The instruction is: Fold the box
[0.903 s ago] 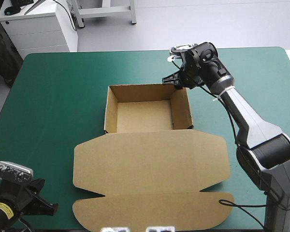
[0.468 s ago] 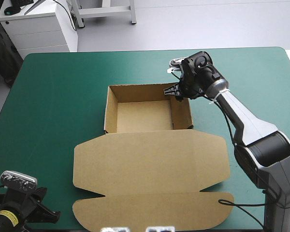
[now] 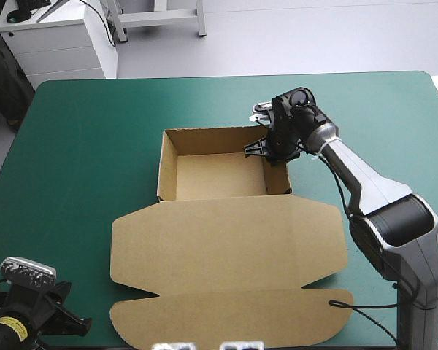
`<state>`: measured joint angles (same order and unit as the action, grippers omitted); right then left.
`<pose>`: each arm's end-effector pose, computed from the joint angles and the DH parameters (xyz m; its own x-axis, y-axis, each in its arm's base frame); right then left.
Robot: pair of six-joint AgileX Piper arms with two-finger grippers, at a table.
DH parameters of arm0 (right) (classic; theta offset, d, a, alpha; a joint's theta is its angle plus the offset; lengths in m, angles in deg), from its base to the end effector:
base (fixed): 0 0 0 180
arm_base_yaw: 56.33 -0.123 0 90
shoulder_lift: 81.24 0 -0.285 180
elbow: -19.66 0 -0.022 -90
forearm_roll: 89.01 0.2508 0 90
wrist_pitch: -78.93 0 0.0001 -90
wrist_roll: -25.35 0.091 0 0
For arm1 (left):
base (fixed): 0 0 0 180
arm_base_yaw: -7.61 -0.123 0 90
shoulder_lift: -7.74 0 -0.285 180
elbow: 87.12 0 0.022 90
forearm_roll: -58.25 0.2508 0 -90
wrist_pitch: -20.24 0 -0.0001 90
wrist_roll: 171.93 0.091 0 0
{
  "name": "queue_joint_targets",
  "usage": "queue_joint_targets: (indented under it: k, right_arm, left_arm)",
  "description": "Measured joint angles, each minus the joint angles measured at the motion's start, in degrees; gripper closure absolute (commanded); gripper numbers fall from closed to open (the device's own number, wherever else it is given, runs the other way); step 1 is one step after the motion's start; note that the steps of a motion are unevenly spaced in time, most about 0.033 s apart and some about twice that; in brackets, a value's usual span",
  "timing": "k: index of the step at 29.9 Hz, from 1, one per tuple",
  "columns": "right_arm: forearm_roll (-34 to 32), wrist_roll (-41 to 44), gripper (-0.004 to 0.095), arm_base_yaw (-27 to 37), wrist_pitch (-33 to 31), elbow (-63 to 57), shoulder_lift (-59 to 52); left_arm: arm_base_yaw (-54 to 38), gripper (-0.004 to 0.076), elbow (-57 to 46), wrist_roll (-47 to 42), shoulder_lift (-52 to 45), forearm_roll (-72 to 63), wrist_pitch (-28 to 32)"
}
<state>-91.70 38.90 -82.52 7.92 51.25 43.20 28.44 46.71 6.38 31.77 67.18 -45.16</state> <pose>0.3948 0.1897 0.2802 -0.9352 -0.2157 -0.2809 -0.2303 0.9729 0.0195 0.0340 0.0008 0.2806 -0.6550 0.2871 -0.6989 0.2829 0.9509 0.1255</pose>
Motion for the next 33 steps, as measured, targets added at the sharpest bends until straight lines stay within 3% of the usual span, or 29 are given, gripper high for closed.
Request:
queue_joint_targets:
  k: [4,18,33]
  right_arm:
    - [0.0,0.0,0.093,0.05,0.06,0.0,0.67]
    - [1.79,-0.01,0.0927,2.55,0.4,-0.07,0.27]
    - [0.0,-5.19,0.0927,24.32,-0.24,-0.41,-9.87]
  left_arm:
    - [0.0,0.0731,0.0,0.0,0.0,0.0,0.0]
    - [0.0,0.0731,0.0,0.0,0.0,0.06,0.05]
    - [0.0,0.0731,0.0,0.0,0.0,0.06,0.05]
